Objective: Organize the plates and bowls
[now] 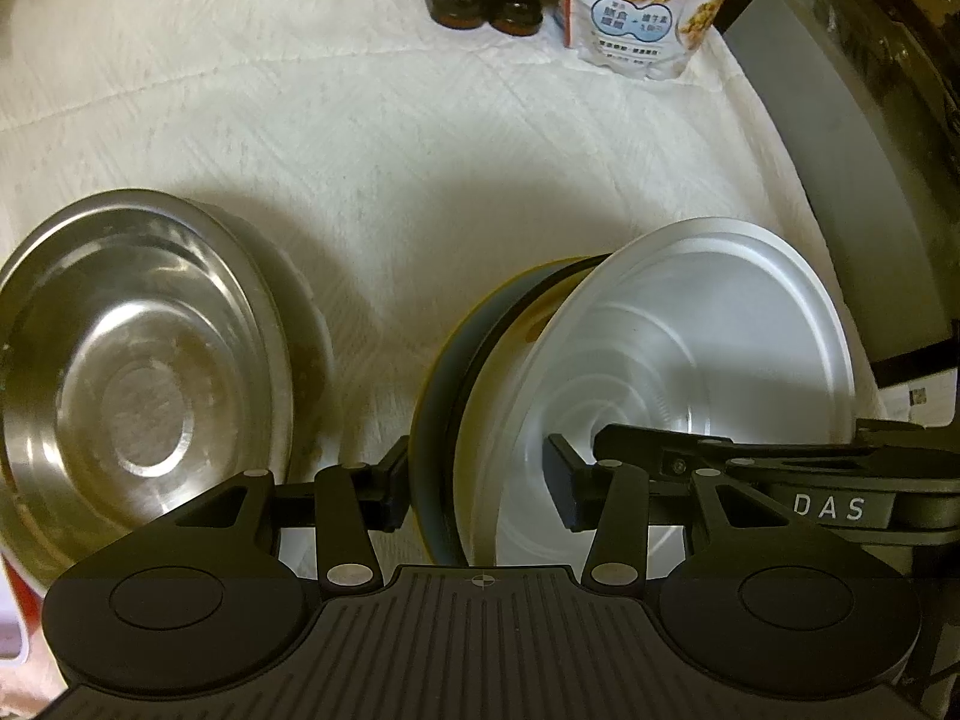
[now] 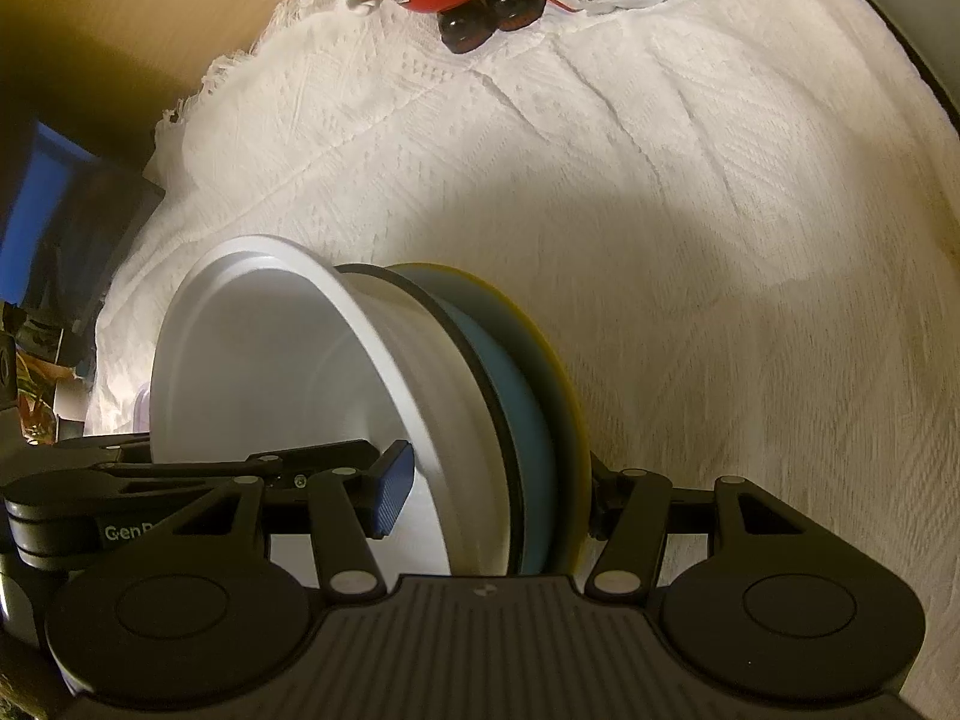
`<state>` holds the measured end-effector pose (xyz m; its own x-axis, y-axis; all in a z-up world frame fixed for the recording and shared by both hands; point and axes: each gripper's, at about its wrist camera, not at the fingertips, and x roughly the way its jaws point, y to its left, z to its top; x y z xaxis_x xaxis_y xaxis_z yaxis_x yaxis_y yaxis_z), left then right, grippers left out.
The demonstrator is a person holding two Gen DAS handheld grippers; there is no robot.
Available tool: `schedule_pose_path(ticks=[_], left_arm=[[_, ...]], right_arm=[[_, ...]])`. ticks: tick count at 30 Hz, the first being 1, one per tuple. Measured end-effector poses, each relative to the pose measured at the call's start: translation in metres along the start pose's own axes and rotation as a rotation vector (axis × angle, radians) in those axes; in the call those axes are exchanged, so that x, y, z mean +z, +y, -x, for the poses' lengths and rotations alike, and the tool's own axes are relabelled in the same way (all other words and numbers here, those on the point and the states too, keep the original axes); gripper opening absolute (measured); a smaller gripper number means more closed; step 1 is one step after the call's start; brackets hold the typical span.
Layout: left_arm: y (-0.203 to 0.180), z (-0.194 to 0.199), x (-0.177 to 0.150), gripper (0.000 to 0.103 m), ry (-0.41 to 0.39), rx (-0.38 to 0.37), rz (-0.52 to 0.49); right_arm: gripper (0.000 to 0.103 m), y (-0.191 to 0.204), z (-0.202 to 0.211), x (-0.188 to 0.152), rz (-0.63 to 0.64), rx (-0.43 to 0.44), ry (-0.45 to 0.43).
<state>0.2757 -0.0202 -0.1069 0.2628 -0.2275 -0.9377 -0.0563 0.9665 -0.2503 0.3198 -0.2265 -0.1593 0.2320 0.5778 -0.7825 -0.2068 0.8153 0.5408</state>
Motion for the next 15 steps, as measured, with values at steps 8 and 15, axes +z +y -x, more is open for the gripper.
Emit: schedule_pose_path(ticks=[8,15], left_arm=[[0.0025,0.0021,0.0023,0.051,0.000,-0.046,0.008],[0.0045,0.0011,0.0041,0.052,0.010,-0.045,0.008]], right_arm=[[0.058,-0.0016,0.0013,-0.0023,-0.013,-0.020,-0.007],[0.057,-0.0002,0.0008,-0.0035,0.013,-0.026,-0.012]])
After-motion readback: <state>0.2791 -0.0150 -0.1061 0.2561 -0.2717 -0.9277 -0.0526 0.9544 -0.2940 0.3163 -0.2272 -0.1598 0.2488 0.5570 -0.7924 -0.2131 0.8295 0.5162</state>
